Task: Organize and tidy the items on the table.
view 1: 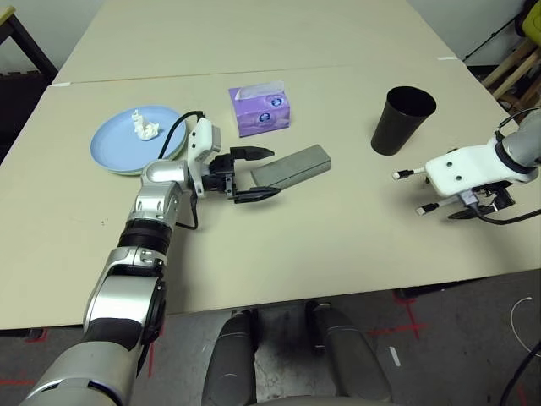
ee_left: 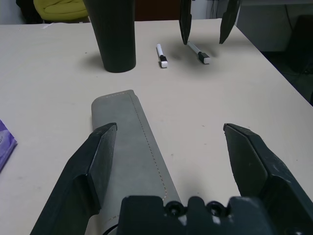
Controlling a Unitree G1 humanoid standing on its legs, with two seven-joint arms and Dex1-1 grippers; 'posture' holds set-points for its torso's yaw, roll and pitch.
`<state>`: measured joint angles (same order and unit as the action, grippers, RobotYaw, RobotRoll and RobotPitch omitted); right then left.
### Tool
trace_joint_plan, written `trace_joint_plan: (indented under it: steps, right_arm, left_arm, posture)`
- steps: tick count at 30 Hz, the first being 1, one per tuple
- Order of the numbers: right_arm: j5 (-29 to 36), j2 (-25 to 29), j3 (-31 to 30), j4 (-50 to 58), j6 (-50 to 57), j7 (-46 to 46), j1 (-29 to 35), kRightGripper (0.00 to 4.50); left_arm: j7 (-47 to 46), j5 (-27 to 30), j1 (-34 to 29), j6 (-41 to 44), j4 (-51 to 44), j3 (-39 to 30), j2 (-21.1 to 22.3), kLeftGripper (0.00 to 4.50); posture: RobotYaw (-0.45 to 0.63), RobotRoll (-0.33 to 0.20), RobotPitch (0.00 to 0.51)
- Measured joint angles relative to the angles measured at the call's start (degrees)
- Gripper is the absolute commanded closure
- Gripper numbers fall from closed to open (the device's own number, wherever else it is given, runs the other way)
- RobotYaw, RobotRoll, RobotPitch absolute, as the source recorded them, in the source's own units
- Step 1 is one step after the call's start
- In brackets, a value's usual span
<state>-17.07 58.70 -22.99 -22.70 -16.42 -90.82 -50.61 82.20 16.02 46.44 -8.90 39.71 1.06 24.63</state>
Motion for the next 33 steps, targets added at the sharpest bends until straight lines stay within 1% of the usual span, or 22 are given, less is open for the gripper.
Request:
trace_joint_plan:
  steps: [9, 17, 24, 27, 29, 30, 31, 33]
  right_arm:
    - [-1.22, -0.26, 0.00, 4.75, 3.11, -0.49, 4.52, 0.00]
    - [-3.38, -0.31, 0.00, 4.92, 2.64, -0.35, 4.29, 0.00]
    - [-4.47, -1.54, -0.12, 4.68, 1.70, -0.18, 3.46, 0.00]
    - [-4.74, -1.73, -0.18, 4.68, 1.61, -0.64, 3.46, 0.59]
    - [-4.76, -1.74, -0.23, 4.69, 1.59, -0.93, 3.46, 1.26]
    - [-4.77, -1.74, -0.24, 4.69, 1.57, -1.05, 3.46, 1.70]
    - [-4.76, -1.73, -0.32, 4.69, 1.53, -1.15, 3.46, 1.95]
    - [-4.75, -1.63, -1.05, 4.70, 1.48, -1.29, 3.46, 2.75]
  left_arm:
    - [-0.46, 0.11, 0.00, 1.27, -0.65, -0.02, 0.24, 0.05]
    - [-0.45, 0.10, 0.01, 1.41, -0.65, -0.01, 0.24, 0.05]
    - [-0.46, 0.10, 0.01, 1.48, -0.69, 0.00, 0.23, 0.05]
    - [-0.47, 0.10, 0.01, 1.49, -0.75, 0.00, 0.23, 0.00]
    - [-0.48, 0.10, 0.01, 1.49, -0.78, 0.00, 0.23, 0.00]
    - [-0.48, 0.10, 0.01, 1.50, -0.79, 0.00, 0.23, 0.00]
    - [-0.49, 0.10, 0.01, 1.50, -0.80, 0.00, 0.23, 0.00]
    - [-0.50, 0.10, 0.01, 1.50, -0.82, -0.01, 0.23, 0.00]
  posture:
    - [0.04, 0.000, 0.254]
    - [0.04, 0.000, 0.254]
    - [0.05, 0.000, 0.253]
    - [0.05, 0.000, 0.253]
    - [0.05, 0.000, 0.252]
    - [0.05, 0.000, 0.252]
    - [0.05, 0.000, 0.252]
    - [0.05, 0.000, 0.251]
